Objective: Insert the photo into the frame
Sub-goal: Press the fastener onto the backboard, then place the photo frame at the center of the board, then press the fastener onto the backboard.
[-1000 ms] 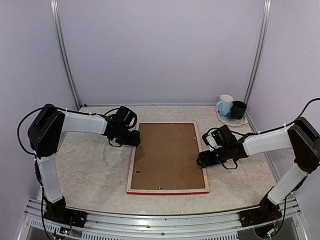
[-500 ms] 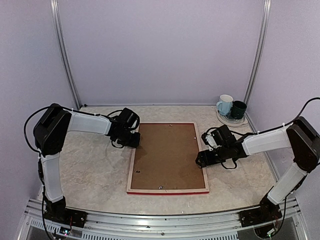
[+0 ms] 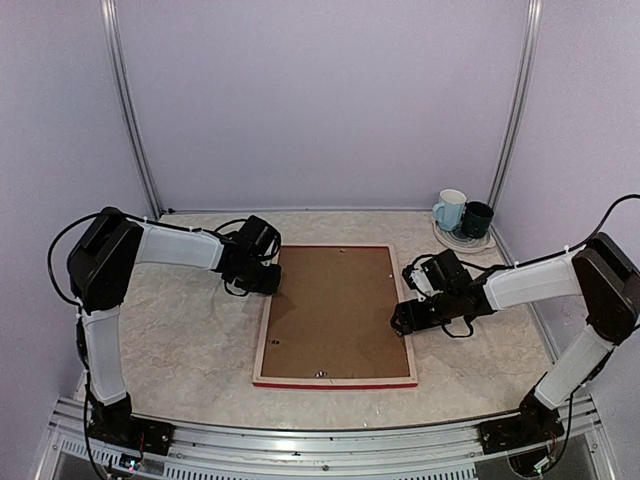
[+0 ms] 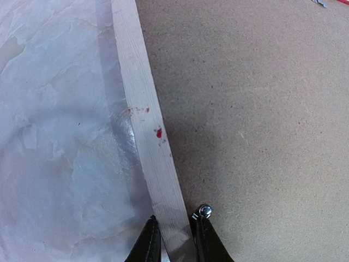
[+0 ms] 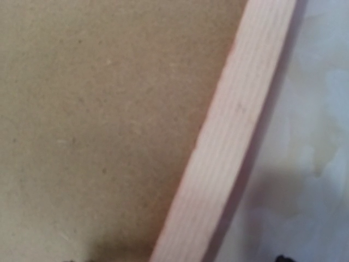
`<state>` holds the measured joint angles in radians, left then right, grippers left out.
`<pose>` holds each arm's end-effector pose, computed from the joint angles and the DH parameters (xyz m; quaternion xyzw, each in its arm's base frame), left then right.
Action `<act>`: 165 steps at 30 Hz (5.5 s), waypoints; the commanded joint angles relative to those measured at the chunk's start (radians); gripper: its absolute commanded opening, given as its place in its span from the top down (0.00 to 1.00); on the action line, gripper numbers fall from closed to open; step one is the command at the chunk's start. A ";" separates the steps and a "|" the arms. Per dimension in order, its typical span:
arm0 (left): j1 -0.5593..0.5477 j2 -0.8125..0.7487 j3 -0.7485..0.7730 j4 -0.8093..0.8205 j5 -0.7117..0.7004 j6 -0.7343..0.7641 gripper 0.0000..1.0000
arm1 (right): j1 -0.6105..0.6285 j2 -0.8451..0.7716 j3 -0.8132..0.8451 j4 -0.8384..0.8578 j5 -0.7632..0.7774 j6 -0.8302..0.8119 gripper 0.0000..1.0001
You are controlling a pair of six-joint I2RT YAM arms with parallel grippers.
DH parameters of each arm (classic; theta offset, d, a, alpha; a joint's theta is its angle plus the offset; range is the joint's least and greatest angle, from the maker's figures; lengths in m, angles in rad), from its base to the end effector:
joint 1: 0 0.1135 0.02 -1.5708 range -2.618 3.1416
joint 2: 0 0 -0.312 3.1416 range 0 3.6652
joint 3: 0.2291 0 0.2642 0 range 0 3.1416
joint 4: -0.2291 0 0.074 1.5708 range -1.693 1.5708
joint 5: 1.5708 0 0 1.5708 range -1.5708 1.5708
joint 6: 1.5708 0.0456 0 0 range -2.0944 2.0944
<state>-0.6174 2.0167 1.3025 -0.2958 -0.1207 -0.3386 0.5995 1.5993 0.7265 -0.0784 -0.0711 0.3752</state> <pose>0.3715 -0.2570 0.1708 0.1168 0.9522 -0.0756 0.2719 0.2538 0.1774 0.1695 -0.1173 0.9446 0.1726 0.2534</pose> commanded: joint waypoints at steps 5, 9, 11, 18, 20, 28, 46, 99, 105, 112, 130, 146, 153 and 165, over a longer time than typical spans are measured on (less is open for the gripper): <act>0.002 -0.042 -0.017 0.035 -0.072 -0.040 0.72 | 0.006 0.018 0.002 -0.062 -0.019 -0.004 0.22; 0.015 -0.088 -0.023 0.066 -0.109 -0.068 0.64 | 0.006 0.010 -0.001 -0.064 -0.022 -0.001 0.22; 0.020 -0.114 -0.031 0.084 -0.126 -0.081 0.53 | 0.006 0.007 -0.003 -0.066 -0.019 0.000 0.22; 0.005 -0.221 -0.104 0.134 -0.135 -0.112 0.41 | 0.006 -0.012 -0.014 -0.064 -0.029 0.004 0.20; -0.010 -0.254 -0.141 0.139 -0.139 -0.120 0.33 | 0.006 -0.021 -0.020 -0.059 -0.033 0.004 0.19; -0.102 -0.407 -0.372 0.211 -0.125 -0.212 0.11 | 0.006 -0.082 -0.043 -0.041 -0.068 0.015 0.01; -0.223 -0.485 -0.664 0.455 0.006 -0.369 0.01 | 0.007 -0.067 -0.110 0.096 -0.221 0.084 0.02; -0.188 -0.354 -0.503 0.325 -0.126 -0.337 0.01 | -0.079 -0.041 0.013 0.103 -0.082 -0.082 0.02; -0.185 -0.336 -0.486 0.322 -0.123 -0.345 0.02 | -0.079 -0.121 -0.102 0.242 -0.055 -0.059 0.02; -0.175 -0.268 -0.445 0.312 -0.150 -0.363 0.05 | -0.078 -0.150 -0.124 0.262 -0.031 -0.052 0.02; -0.137 -0.189 -0.383 0.299 -0.128 -0.335 0.10 | -0.078 -0.065 -0.101 0.246 -0.024 -0.042 0.03; -0.155 -0.177 -0.382 0.260 -0.087 -0.312 0.22 | -0.077 -0.062 -0.099 0.235 0.000 -0.041 0.03; -0.167 -0.182 -0.379 0.244 -0.094 -0.316 0.23 | -0.078 -0.065 -0.098 0.233 0.000 -0.040 0.03; -0.179 -0.177 -0.365 0.188 -0.075 -0.297 0.31 | -0.078 -0.061 -0.095 0.225 0.008 -0.039 0.03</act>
<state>-0.7834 1.8141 0.9272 -0.0460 -0.2405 -0.6441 0.5251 1.5379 0.6106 0.1616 -0.0811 0.3309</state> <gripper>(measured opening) 0.703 0.972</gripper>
